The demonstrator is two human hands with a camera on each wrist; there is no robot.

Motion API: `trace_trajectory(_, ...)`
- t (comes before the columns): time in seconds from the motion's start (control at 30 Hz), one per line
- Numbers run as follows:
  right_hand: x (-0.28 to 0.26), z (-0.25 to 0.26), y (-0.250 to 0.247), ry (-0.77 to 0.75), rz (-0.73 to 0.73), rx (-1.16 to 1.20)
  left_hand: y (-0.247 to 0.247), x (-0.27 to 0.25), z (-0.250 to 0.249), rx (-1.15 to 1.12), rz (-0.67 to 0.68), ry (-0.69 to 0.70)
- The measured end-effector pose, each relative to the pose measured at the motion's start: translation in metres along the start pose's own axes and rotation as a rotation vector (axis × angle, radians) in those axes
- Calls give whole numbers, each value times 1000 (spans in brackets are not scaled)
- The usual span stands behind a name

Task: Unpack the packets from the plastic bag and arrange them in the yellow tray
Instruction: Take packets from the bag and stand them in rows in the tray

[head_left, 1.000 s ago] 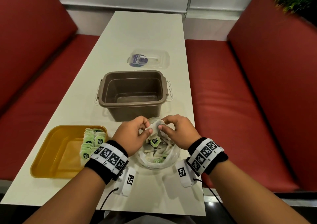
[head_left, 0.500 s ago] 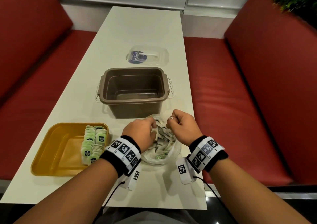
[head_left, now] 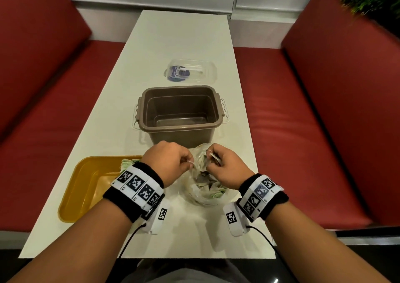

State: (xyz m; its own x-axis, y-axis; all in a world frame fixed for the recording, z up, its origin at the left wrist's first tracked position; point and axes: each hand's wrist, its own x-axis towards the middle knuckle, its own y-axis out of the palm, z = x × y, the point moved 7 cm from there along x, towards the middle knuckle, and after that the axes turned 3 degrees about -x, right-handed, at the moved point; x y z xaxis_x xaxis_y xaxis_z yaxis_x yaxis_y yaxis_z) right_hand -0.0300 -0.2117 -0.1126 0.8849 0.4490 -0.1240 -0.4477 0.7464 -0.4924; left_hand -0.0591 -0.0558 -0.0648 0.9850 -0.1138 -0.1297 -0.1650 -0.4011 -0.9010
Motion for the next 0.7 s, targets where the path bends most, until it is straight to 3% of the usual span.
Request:
trace_trajectory(0.37, 3, 63, 51, -178, 10, -94, -45, -31, 20, 9, 17, 100)
trace_trajectory(0.5, 9, 80, 73, -169, 39, -91, -66, -43, 36, -16, -45, 110)
trace_trajectory(0.7, 16, 101, 111, -167, 89, -102, -76, -62, 74, -85, -8, 65)
